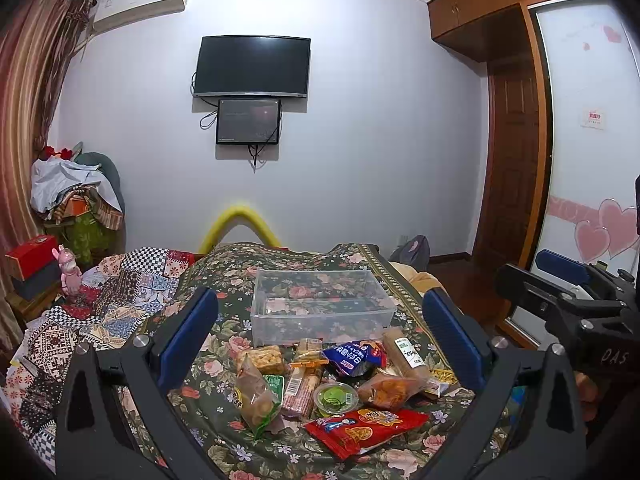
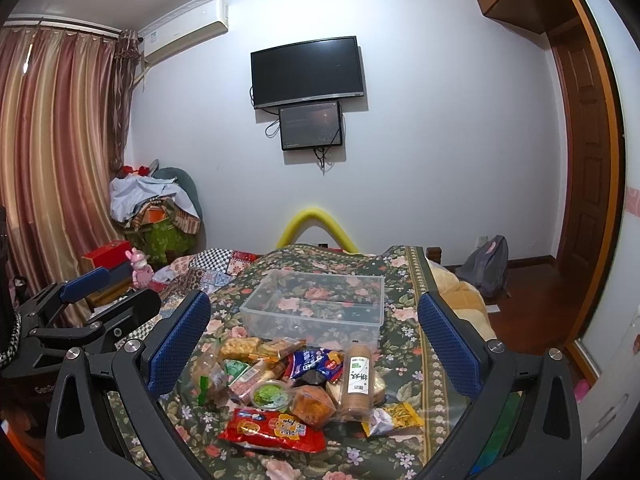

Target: Organize snacks

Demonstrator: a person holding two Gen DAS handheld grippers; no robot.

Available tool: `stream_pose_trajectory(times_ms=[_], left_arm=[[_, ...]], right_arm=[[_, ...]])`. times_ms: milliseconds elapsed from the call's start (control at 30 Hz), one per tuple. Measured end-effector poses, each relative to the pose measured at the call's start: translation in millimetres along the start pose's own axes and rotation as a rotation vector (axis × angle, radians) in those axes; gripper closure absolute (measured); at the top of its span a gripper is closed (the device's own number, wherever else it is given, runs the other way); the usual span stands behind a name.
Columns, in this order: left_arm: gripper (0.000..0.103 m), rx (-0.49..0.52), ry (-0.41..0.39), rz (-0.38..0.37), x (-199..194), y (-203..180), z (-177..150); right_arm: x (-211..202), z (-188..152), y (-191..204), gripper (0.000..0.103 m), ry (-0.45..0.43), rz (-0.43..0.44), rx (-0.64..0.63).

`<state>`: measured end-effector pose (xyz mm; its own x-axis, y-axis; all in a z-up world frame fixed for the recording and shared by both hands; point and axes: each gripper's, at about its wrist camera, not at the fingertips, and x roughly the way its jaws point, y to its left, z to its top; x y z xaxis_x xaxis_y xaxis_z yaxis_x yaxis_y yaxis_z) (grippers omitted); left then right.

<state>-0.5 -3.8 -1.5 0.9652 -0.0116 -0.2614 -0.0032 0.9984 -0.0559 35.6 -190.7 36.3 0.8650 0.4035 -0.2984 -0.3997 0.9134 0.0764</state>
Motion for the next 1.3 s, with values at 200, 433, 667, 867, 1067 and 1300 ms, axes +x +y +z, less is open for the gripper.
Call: stream_pose_trajectory(times_ms=[200,433,667,867,1067,1300], left_arm=[[0.0,0.001,0.001,0.0,0.1,-0.3,-0.6],[0.0,0.006,0.011,-0.001,4.2,4.0,-4.5],[0.003,0.012,0.054,0.003,18.5,9.3,-12.5],[0.02,0.004,0.156,0.003,45.5,22.8,-25.8],[0.027,-0.008,0.281,0.018,78.8,44.9,-51.2],[0.029,-0.038,0.408,0.048,116.7,68.0,-83.2]], right_arm=[[1.0,-0.6,-0.4,0.0,0.002,0.001,0.003],[5.6,-2.3,0.2,0.0,0.018,-0.004,0.0],[19.0,-8.9,-9.3,0.0,0.062,0.017,0.021],[35.5,-19.3,-24.4,0.005,0.131,0.02,0.055],[61.6,-37.0,-51.2,0.021,0.25,0.002,0.109],[88.5,-60.4,-77.8,0.039,0.387,-0.014,0.159]])
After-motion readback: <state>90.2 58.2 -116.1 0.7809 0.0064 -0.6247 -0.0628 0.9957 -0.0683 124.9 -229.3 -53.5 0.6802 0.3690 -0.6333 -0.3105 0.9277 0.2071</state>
